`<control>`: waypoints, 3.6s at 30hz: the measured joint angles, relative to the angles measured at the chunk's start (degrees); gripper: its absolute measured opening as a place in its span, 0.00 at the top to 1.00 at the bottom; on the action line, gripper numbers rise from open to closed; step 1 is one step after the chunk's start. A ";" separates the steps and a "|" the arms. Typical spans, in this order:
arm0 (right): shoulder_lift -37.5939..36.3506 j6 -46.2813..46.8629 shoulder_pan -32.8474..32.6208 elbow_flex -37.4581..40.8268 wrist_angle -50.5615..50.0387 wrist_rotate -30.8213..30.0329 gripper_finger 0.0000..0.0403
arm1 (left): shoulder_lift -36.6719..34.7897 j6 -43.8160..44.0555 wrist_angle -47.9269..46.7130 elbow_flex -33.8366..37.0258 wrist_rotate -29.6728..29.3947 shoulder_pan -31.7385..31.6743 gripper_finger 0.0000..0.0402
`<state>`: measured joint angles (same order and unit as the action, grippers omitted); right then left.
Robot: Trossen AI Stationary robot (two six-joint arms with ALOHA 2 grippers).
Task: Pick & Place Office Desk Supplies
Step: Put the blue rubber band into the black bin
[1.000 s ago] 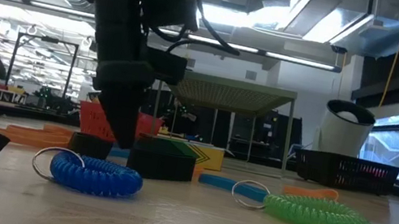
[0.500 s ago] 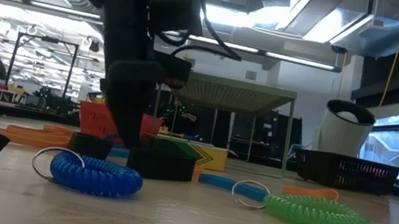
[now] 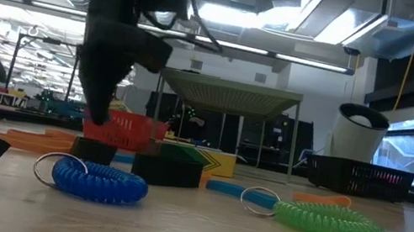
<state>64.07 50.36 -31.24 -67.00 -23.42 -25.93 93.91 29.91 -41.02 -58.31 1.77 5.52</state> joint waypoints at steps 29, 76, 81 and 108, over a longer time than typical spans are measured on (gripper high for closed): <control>2.68 -7.66 0.35 -0.02 10.71 -2.13 0.67 | -20.44 4.36 43.49 -5.37 -10.98 2.73 1.00; 13.24 -17.29 17.42 -0.02 32.24 6.05 0.59 | -17.49 -0.74 49.36 -14.57 -6.67 1.39 1.00; 14.46 -17.55 17.79 -0.02 34.55 7.35 0.61 | -17.49 -0.74 50.08 -14.57 -6.64 1.39 1.00; 14.57 -16.23 19.52 0.00 35.88 11.00 0.99 | -17.49 -0.78 49.84 -14.57 -9.43 1.33 0.87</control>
<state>78.64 34.13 -11.73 -67.00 12.46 -14.93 76.42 29.13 8.82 -72.88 -7.66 6.85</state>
